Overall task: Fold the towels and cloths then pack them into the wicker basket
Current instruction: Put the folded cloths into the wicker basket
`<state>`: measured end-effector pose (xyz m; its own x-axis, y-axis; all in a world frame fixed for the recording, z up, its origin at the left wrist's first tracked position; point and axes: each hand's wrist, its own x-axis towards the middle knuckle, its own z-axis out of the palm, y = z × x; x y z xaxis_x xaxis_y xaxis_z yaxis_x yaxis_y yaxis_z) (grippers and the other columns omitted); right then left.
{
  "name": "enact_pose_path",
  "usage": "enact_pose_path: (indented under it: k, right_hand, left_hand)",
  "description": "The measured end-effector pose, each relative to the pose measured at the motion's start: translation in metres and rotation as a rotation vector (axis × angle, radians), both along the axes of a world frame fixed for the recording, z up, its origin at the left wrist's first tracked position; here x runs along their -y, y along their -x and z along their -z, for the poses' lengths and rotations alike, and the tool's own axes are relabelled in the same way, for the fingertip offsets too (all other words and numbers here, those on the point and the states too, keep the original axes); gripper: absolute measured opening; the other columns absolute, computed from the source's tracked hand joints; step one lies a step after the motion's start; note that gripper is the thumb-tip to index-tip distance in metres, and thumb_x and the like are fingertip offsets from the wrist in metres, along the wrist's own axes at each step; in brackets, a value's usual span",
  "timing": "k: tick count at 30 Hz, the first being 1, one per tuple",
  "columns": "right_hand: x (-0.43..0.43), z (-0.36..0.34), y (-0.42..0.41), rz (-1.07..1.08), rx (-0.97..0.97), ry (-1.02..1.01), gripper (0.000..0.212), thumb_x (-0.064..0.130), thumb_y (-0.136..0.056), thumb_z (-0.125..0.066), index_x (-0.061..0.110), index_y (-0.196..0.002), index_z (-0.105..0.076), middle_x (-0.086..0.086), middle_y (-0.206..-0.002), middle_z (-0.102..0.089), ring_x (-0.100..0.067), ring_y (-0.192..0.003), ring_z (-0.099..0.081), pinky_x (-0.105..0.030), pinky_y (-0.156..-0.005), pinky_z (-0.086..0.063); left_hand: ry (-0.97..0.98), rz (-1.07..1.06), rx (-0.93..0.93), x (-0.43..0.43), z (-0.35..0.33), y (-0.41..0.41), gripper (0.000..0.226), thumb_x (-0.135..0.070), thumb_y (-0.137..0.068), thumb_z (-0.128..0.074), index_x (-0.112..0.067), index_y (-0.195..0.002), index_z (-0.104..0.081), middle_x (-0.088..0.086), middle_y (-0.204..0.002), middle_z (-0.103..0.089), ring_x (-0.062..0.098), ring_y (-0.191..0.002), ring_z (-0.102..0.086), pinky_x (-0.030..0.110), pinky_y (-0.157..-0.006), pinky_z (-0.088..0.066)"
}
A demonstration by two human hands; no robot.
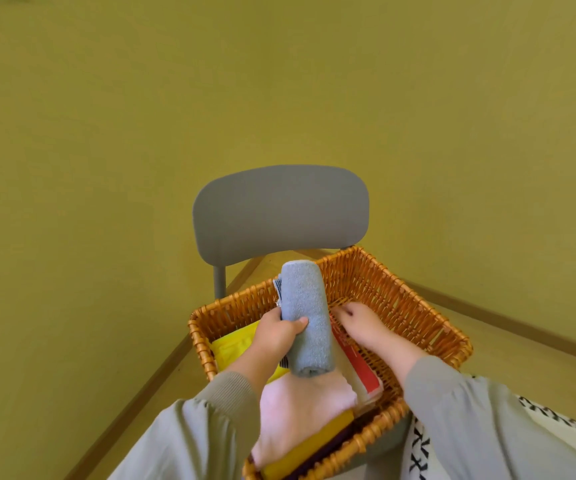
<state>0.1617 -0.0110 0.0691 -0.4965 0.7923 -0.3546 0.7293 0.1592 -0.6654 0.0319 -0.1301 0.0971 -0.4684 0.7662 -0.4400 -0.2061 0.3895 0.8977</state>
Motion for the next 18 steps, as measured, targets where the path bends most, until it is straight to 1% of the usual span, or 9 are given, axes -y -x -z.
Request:
enact_pose_path:
  k: [2, 3, 5, 8, 11, 12, 14, 16, 18]
  right_hand:
    - [0.002, -0.016, 0.000, 0.108, -0.333, 0.309, 0.050, 0.053, -0.094, -0.045, 0.012, -0.116, -0.062, -0.002, -0.113, -0.064, -0.016, -0.107, -0.058, -0.037, -0.099, -0.042]
    - [0.003, -0.023, -0.002, 0.116, -0.449, 0.431, 0.052, 0.053, -0.093, -0.046, 0.013, -0.123, -0.060, -0.002, -0.120, -0.064, -0.018, -0.113, -0.057, -0.039, -0.100, -0.042]
    - [0.006, -0.036, -0.009, 0.048, -0.548, 0.518, 0.045, 0.042, -0.091, -0.057, 0.011, -0.124, -0.057, -0.005, -0.119, -0.065, -0.020, -0.111, -0.061, -0.037, -0.093, -0.048]
    - [0.006, -0.042, -0.019, 0.045, -0.540, 0.446, 0.056, 0.028, -0.073, -0.076, 0.012, -0.120, -0.053, -0.009, -0.115, -0.066, -0.024, -0.104, -0.065, -0.040, -0.089, -0.053]
    - [-0.008, -0.046, -0.028, 0.139, -0.509, 0.309, 0.039, 0.011, -0.074, -0.077, 0.012, -0.109, -0.060, -0.009, -0.103, -0.070, -0.026, -0.092, -0.068, -0.043, -0.084, -0.055]
    - [-0.016, -0.047, -0.031, 0.170, -0.480, 0.246, 0.035, 0.008, -0.073, -0.077, 0.012, -0.105, -0.061, -0.008, -0.099, -0.071, -0.025, -0.088, -0.069, -0.042, -0.081, -0.056]
    - [-0.033, -0.053, -0.040, 0.213, -0.375, 0.084, 0.028, 0.009, -0.072, -0.076, 0.016, -0.095, -0.062, -0.003, -0.090, -0.070, -0.020, -0.078, -0.067, -0.033, -0.073, -0.054]
    - [-0.047, -0.051, -0.045, 0.202, -0.179, -0.058, 0.027, 0.012, -0.072, -0.075, 0.017, -0.094, -0.061, -0.001, -0.086, -0.066, -0.018, -0.076, -0.063, -0.028, -0.065, -0.048]
    - [-0.055, -0.036, -0.047, 0.162, 0.044, -0.137, 0.028, 0.017, -0.070, -0.073, 0.016, -0.095, -0.060, -0.004, -0.087, -0.065, -0.022, -0.078, -0.062, -0.028, -0.064, -0.046]
  left_hand:
    - [-0.013, 0.017, 0.001, -0.003, -0.001, -0.007, 0.023, -0.005, -0.088, -0.063, -0.005, -0.111, -0.061, 0.009, -0.107, -0.067, 0.022, -0.092, -0.064, 0.031, -0.072, -0.052]
    - [-0.022, 0.025, 0.002, -0.005, -0.001, -0.011, 0.023, -0.006, -0.087, -0.065, -0.005, -0.110, -0.061, 0.010, -0.106, -0.068, 0.023, -0.093, -0.065, 0.033, -0.074, -0.054]
    - [-0.048, 0.022, 0.022, -0.010, 0.000, -0.020, 0.024, -0.005, -0.085, -0.067, -0.005, -0.109, -0.062, 0.011, -0.107, -0.069, 0.025, -0.096, -0.066, 0.039, -0.082, -0.055]
    - [-0.090, 0.064, 0.039, -0.017, 0.001, -0.034, 0.026, -0.001, -0.084, -0.067, -0.005, -0.109, -0.063, 0.013, -0.108, -0.069, 0.028, -0.100, -0.066, 0.043, -0.087, -0.054]
    - [-0.129, 0.163, 0.087, -0.027, 0.000, -0.045, 0.021, -0.004, -0.084, -0.069, -0.007, -0.104, -0.063, 0.008, -0.101, -0.070, 0.024, -0.093, -0.067, 0.038, -0.082, -0.056]
    - [-0.121, 0.218, 0.024, -0.029, 0.001, -0.047, 0.021, -0.009, -0.084, -0.070, -0.007, -0.103, -0.064, 0.005, -0.097, -0.069, 0.020, -0.088, -0.067, 0.033, -0.078, -0.057]
    - [-0.030, 0.432, -0.454, -0.036, 0.008, -0.046, 0.028, -0.022, -0.082, -0.070, -0.006, -0.104, -0.066, 0.008, -0.100, -0.068, 0.022, -0.092, -0.064, 0.033, -0.081, -0.053]
    - [0.174, 0.676, -1.001, -0.040, 0.019, -0.048, 0.032, -0.027, -0.087, -0.061, -0.010, -0.114, -0.062, 0.010, -0.116, -0.063, 0.028, -0.114, -0.053, 0.035, -0.093, -0.045]
    - [0.366, 0.819, -1.282, -0.046, 0.034, -0.052, 0.046, -0.037, -0.091, -0.055, -0.013, -0.130, -0.051, 0.010, -0.135, -0.050, 0.031, -0.132, -0.036, 0.044, -0.109, -0.030]
